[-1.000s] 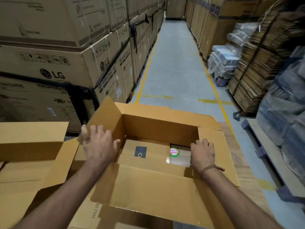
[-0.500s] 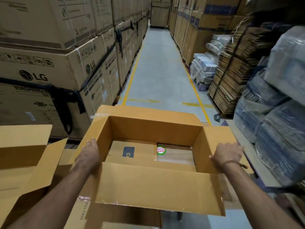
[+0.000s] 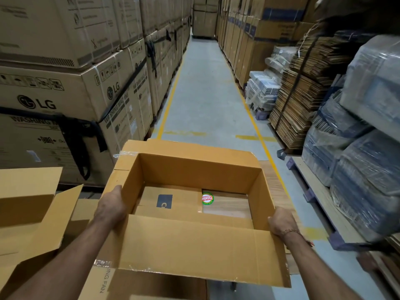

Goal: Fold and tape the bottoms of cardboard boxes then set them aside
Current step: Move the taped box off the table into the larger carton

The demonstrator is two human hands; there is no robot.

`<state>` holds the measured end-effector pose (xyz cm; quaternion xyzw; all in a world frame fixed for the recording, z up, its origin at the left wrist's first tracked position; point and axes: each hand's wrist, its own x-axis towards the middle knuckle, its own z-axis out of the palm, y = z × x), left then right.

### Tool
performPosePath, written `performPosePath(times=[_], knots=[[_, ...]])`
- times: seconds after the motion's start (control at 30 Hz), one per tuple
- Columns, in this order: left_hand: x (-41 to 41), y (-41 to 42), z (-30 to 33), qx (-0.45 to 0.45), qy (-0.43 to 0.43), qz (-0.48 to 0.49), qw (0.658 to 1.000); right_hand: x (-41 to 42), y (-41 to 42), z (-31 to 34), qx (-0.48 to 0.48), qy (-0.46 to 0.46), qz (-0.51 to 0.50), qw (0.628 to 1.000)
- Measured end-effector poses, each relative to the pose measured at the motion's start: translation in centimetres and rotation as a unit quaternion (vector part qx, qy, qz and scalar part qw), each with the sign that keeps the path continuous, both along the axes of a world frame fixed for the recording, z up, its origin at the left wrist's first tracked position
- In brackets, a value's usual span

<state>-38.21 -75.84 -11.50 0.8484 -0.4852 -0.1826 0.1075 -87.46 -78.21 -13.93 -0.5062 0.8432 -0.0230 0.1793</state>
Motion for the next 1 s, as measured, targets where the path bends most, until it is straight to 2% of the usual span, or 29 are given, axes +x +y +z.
performPosePath(times=[0.13,0.27,0.37,0.53,0.67,0.83,1.0], knots=[[0.3,-0.4,-0.3,0.004,-0.012,0.011,1.0,0.1,0.0,0.2,-0.021,-0.035,-0.013,0.999],[0.6,-0.9,-0.4,0.039,-0.065,0.019,0.997,-0.1,0.7,0.8,-0.094,-0.148,-0.049,0.983],[0.8,-2.1,-0.2,0.032,-0.063,0.024,0.997,0.0,2.9,1.5,-0.14,-0.222,-0.122,0.957],[1.2,-6.2,0.0,-0.02,-0.02,0.022,0.999,1.2,7.1,1.2,-0.163,-0.167,-0.236,0.943],[0.9,-10.6,-0.1,-0.013,-0.014,-0.005,1.0,2.5,8.4,2.4,-0.105,-0.237,-0.363,0.895],[0.4,-15.3,0.0,-0.028,0.003,-0.061,0.998,2.9,9.5,2.4,-0.048,-0.369,-0.383,0.846],[1.6,-19.0,1.0,0.008,0.073,-0.078,0.994,2.6,10.5,4.6,-0.023,-0.497,-0.399,0.77]])
